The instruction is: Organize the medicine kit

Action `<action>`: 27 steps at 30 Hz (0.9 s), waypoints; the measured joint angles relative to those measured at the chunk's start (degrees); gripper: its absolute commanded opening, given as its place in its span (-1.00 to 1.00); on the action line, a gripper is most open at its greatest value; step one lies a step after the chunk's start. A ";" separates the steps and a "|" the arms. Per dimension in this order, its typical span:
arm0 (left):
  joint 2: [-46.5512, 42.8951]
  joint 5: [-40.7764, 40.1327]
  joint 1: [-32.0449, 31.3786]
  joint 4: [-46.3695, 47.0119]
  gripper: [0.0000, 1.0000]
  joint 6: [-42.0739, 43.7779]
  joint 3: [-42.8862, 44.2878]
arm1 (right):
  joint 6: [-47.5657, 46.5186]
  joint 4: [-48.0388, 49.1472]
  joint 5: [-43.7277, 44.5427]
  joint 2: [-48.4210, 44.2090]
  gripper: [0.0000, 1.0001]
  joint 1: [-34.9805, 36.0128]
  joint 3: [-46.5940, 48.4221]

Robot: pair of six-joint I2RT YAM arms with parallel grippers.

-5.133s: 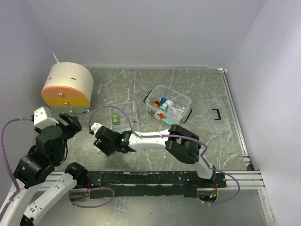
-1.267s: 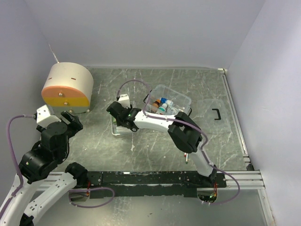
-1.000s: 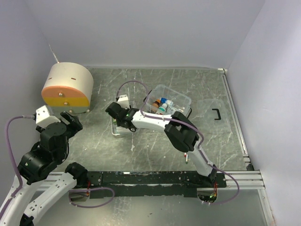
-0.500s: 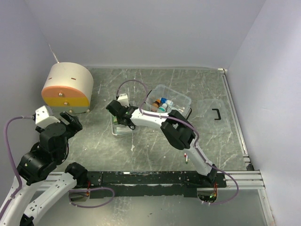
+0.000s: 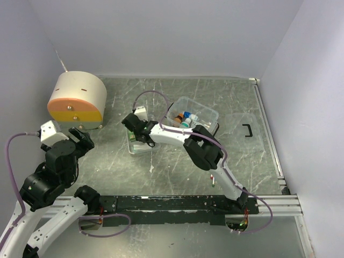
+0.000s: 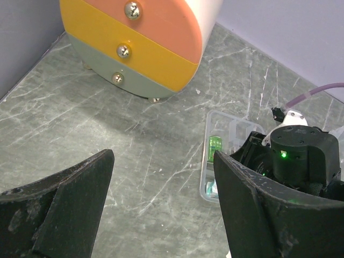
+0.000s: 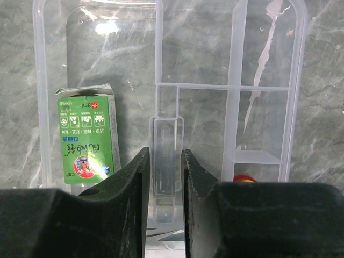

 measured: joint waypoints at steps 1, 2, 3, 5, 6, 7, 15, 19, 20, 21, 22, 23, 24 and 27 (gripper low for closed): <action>0.00 0.00 0.00 0.00 0.72 0.00 0.00 | -0.44 0.13 -0.15 0.00 -0.96 -0.04 0.00; 0.00 0.00 0.00 0.00 0.72 0.00 0.00 | -0.96 0.28 -0.39 0.00 -0.99 -0.07 0.00; 0.00 0.00 0.00 0.00 0.72 0.00 0.00 | -1.38 0.33 -0.59 0.00 -1.00 -0.09 0.02; -0.02 0.00 0.00 -0.02 0.72 0.00 0.00 | -2.84 0.33 -1.40 -0.04 -1.00 -0.17 0.28; -0.02 0.00 0.00 0.00 0.72 0.00 0.00 | -3.76 0.33 -1.88 -0.22 -1.00 -0.22 0.33; -0.02 0.00 0.00 -0.02 0.72 0.00 0.00 | -4.63 0.26 -2.45 -0.55 -1.00 -0.26 0.33; -0.13 -0.02 0.00 -0.02 0.71 -0.04 0.00 | -10.69 -0.11 -6.40 -7.89 -1.00 -0.33 1.36; -0.13 -0.04 0.00 -0.02 0.71 -0.04 0.00 | -13.40 -0.33 -7.72 -12.68 -1.00 -0.35 2.38; -0.13 -0.02 0.00 -0.02 0.71 -0.04 0.00 | -14.21 -0.48 -8.13 -13.90 -1.00 -0.44 2.40; -0.15 -0.02 0.00 -0.02 0.71 -0.02 0.00 | -14.86 -0.61 -8.72 -14.84 -1.00 -0.59 2.40; -0.15 -0.02 0.00 -0.02 0.71 -0.04 0.00 | -15.76 -0.85 -9.75 -16.02 -1.00 -0.90 2.40; -0.15 -0.02 0.00 -0.02 0.71 -0.04 0.00 | -16.63 -1.07 -10.80 -17.14 -1.00 -1.38 2.38; -0.17 -0.02 0.00 -0.02 0.71 -0.04 0.00 | -17.51 -1.22 -11.74 -18.21 -1.00 -1.99 2.38; -0.17 -0.02 0.00 -0.02 0.71 -0.04 0.00 | -20.50 -2.40 -13.79 -20.92 -1.00 -4.42 2.56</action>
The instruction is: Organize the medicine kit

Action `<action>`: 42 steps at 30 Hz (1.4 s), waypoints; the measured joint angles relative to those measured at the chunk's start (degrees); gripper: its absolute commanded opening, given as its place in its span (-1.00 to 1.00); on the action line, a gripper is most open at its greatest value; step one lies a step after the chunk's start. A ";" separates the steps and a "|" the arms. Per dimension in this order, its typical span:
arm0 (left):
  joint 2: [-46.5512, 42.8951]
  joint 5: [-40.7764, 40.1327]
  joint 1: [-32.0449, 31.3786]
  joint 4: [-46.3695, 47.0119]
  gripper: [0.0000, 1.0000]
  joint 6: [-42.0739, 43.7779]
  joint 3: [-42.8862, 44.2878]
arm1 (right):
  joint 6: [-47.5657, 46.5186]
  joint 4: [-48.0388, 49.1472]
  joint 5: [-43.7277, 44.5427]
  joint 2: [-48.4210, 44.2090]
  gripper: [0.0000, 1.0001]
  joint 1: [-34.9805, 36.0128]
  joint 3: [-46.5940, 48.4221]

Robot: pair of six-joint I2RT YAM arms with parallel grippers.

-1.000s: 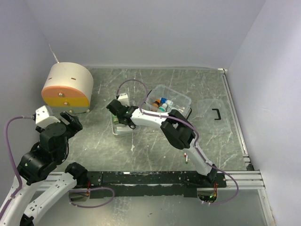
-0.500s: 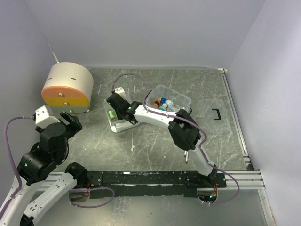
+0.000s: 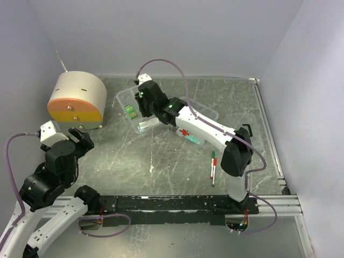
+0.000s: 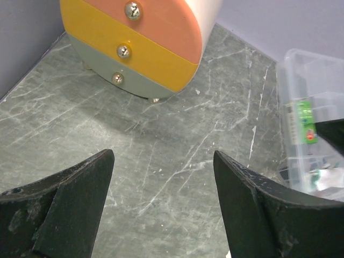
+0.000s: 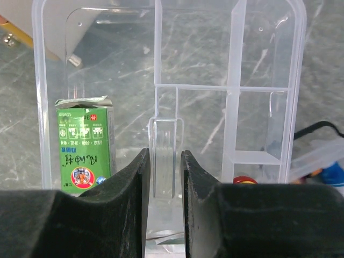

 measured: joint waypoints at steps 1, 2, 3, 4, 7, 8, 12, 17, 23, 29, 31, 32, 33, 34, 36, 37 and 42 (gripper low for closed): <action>0.00 0.00 0.00 0.00 0.71 0.00 0.00 | -1.05 -0.87 -0.55 -0.63 -1.00 -0.76 0.33; 0.00 0.00 0.00 0.00 0.71 0.02 0.00 | -2.10 -1.88 -1.16 -1.11 -1.00 -1.51 0.79; 0.00 0.00 0.00 0.00 0.71 0.00 0.00 | -3.10 -2.97 -1.66 -1.57 -1.00 -2.25 1.31; 0.00 0.00 0.00 0.00 0.71 0.00 0.00 | -4.15 -4.13 -2.32 -1.95 -1.00 -3.02 1.86; -0.04 0.00 0.00 0.00 0.71 0.00 0.00 | -7.17 -7.17 -4.44 -3.45 -1.00 -5.16 2.47; -0.07 0.00 0.00 0.00 0.71 0.00 0.00 | -8.24 -8.44 -5.27 -4.11 -1.00 -5.97 2.47; -0.35 0.00 0.00 0.00 0.70 0.00 0.00 | -11.76 -11.65 -8.35 -6.73 -1.00 -9.73 1.88; -0.39 0.02 0.00 0.00 0.70 0.02 0.00 | -17.14 -12.39 -13.40 -11.15 -1.00 -16.31 -3.19; -0.39 0.09 0.00 0.00 0.71 0.02 0.00 | -25.20 -12.81 -17.75 -13.29 -1.00 -22.60 -9.70; -0.79 0.22 0.00 0.02 0.71 0.02 0.00 | -34.36 -16.15 -21.62 -13.27 -1.00 -25.14 -12.94; -0.83 0.22 0.00 0.02 0.71 0.02 0.00 | -37.42 -17.42 -24.22 -13.25 -1.00 -26.93 -13.40; -0.83 0.22 0.00 0.00 0.71 0.02 0.00 | -38.53 -17.86 -25.16 -13.22 -1.00 -27.78 -13.42; -0.83 0.22 0.00 0.00 0.71 0.00 0.00 | -39.91 -18.18 -26.56 -13.20 -1.00 -28.89 -13.42; -0.85 0.20 0.00 0.00 0.71 0.00 0.00 | -41.18 -18.38 -27.98 -13.16 -1.00 -30.03 -13.40; -0.85 0.20 0.00 0.00 0.71 -0.02 0.00 | -43.43 -18.73 -30.45 -12.83 -1.00 -31.93 -13.33; -0.85 0.20 0.00 0.00 0.71 -0.02 0.00 | -44.54 -19.06 -31.71 -12.37 -1.00 -32.89 -13.16; -0.83 0.11 0.00 -0.04 0.71 -0.20 0.00 | -48.85 -19.63 -36.37 -9.03 -1.00 -35.87 -12.66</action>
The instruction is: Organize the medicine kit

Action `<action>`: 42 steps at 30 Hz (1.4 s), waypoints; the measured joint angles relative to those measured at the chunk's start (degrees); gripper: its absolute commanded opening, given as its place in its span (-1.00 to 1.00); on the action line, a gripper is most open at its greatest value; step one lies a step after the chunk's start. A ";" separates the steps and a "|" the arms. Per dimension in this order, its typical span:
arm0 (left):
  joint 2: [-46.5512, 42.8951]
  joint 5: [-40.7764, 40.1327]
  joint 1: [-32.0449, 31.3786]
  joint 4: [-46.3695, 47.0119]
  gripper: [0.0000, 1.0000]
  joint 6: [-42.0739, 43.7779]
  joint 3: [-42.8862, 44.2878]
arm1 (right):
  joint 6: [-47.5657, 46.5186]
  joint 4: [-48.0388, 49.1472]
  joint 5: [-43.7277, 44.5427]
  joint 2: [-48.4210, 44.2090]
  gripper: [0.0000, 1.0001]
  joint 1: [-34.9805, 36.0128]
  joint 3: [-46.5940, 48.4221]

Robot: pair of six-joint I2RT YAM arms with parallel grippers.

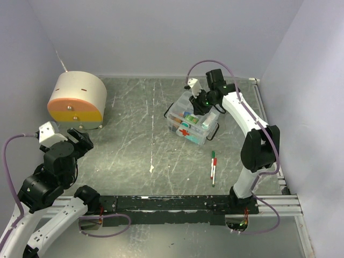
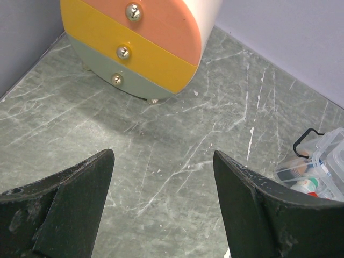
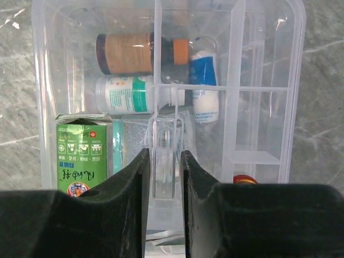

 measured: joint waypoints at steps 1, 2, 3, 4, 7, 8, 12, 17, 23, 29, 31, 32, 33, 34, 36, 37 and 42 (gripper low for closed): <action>0.04 -0.09 0.00 0.00 0.71 0.00 0.00 | -0.70 0.00 -0.68 0.57 -1.00 -0.28 0.00; 0.11 -0.20 0.00 -0.02 0.71 0.00 0.00 | -1.38 -0.02 -1.18 0.85 -1.00 -0.48 0.00; 0.17 -0.24 0.00 -0.02 0.70 0.00 0.00 | -1.97 -0.09 -1.66 1.03 -1.00 -0.59 0.00; 0.28 -0.28 0.00 -0.02 0.71 0.00 0.00 | -2.58 -0.09 -2.16 1.03 -1.00 -0.70 -0.07; 0.70 -0.37 0.00 -0.04 0.71 -0.02 0.00 | -3.78 0.46 -3.52 0.70 -1.00 -0.76 -0.94; 0.87 -0.37 0.00 -0.07 0.71 -0.02 0.00 | -4.17 0.76 -3.91 0.59 -1.00 -0.81 -1.66; 1.22 -0.39 0.00 -0.20 0.71 -0.04 0.00 | -4.87 1.95 -4.59 0.55 -1.00 -1.05 -4.09; 1.20 -0.57 0.00 -0.24 0.71 -0.28 0.00 | -5.40 2.67 -5.70 0.63 -1.00 -1.36 -4.37; 0.96 -0.70 0.00 -0.57 0.71 -0.42 0.00 | -5.38 3.61 -6.86 1.05 -1.00 -1.38 -4.26; 0.94 -0.76 0.00 -0.85 0.70 -0.42 0.00 | -4.76 6.19 -8.57 1.42 -1.00 -1.36 -4.42; 0.94 -0.79 0.00 -0.92 0.71 -0.42 0.00 | -4.59 6.91 -9.20 1.68 -1.00 -1.29 -4.42; 0.94 -0.79 0.00 -0.98 0.71 -0.42 0.00 | -4.48 7.34 -9.46 1.77 -1.00 -1.29 -4.50; 0.94 -0.79 0.00 -1.03 0.71 -0.42 0.00 | -4.35 7.72 -9.62 1.77 -1.00 -1.31 -4.63; 0.94 -0.79 0.00 -1.05 0.71 -0.42 0.00 | -4.31 7.93 -9.77 1.77 -1.00 -1.31 -4.72; 0.94 -0.79 0.00 -1.05 0.71 -0.42 0.00 | -4.13 8.28 -9.88 1.79 -1.00 -1.31 -4.85; 0.94 -0.79 0.00 -1.03 0.71 -0.42 0.00 | -4.11 8.39 -9.90 1.79 -1.00 -1.31 -4.96; 0.94 -0.81 0.00 -1.05 0.71 -0.42 0.00 | -4.09 9.66 -10.08 1.79 -1.00 -1.31 -5.70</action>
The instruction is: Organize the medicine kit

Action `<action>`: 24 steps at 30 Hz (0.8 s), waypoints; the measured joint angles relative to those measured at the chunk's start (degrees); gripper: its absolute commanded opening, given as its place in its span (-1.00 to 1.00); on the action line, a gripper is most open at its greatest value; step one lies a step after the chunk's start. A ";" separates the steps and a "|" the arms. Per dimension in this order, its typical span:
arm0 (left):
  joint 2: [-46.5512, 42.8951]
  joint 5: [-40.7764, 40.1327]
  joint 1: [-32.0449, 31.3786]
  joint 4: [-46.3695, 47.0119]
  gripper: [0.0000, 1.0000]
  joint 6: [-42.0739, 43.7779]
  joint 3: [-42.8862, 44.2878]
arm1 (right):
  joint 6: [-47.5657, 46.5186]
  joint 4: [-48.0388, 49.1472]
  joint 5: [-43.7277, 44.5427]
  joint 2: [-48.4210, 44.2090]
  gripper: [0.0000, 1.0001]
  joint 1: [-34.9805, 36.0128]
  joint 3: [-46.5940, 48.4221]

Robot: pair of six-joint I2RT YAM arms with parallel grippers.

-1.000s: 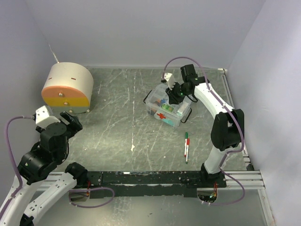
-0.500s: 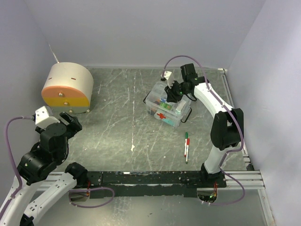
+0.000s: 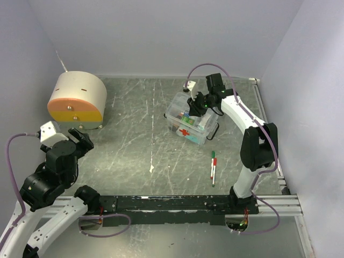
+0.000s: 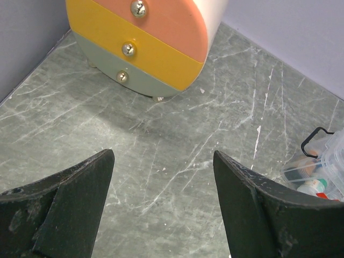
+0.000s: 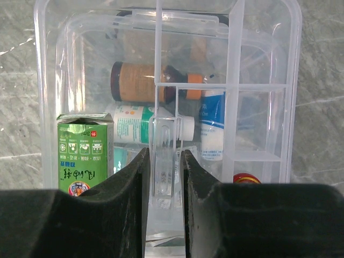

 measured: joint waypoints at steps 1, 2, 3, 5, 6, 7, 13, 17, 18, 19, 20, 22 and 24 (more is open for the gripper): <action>0.00 0.00 0.00 0.00 0.71 0.00 0.00 | 0.02 0.37 0.00 -0.04 -1.00 0.00 -0.22; 0.00 0.00 0.00 0.02 0.71 0.00 0.00 | 0.09 0.61 0.02 -0.09 -1.00 0.00 -0.37; 0.00 0.00 0.00 0.02 0.71 0.00 0.00 | 0.26 1.03 0.04 -0.26 -1.00 0.00 -0.68; -0.02 0.00 0.00 0.00 0.71 0.00 0.00 | 0.68 1.75 0.11 -0.79 -1.00 0.00 -1.44; -0.02 0.02 0.00 0.02 0.71 0.02 0.00 | 0.87 1.95 0.15 -1.11 -1.00 0.00 -1.79; -0.02 0.00 0.00 0.02 0.71 0.02 0.00 | 1.18 2.12 0.17 -1.51 -1.00 0.00 -2.23; -0.02 0.02 0.00 0.02 0.71 0.02 0.00 | 2.78 1.84 1.14 -2.62 -1.00 -0.15 -4.66; -0.02 0.02 0.00 0.02 0.71 0.02 0.00 | 3.15 1.81 1.38 -2.62 -1.00 -0.13 -4.66; -0.02 0.02 0.00 0.02 0.71 0.02 0.00 | 3.19 1.81 1.40 -2.62 -1.00 -0.13 -4.66; -0.04 0.02 0.00 0.02 0.71 0.02 0.00 | 3.19 1.79 1.40 -2.62 -1.00 -0.13 -4.66; -0.07 0.02 0.00 0.02 0.71 0.02 0.00 | 3.19 1.77 1.40 -2.62 -1.00 -0.13 -4.66; -0.26 0.02 0.00 0.02 0.71 0.02 0.00 | 3.17 1.55 1.40 -2.43 -1.00 -0.13 -4.48; -0.39 0.02 0.00 0.02 0.71 0.02 0.00 | 3.17 1.01 1.38 -2.05 -1.00 -0.13 -3.98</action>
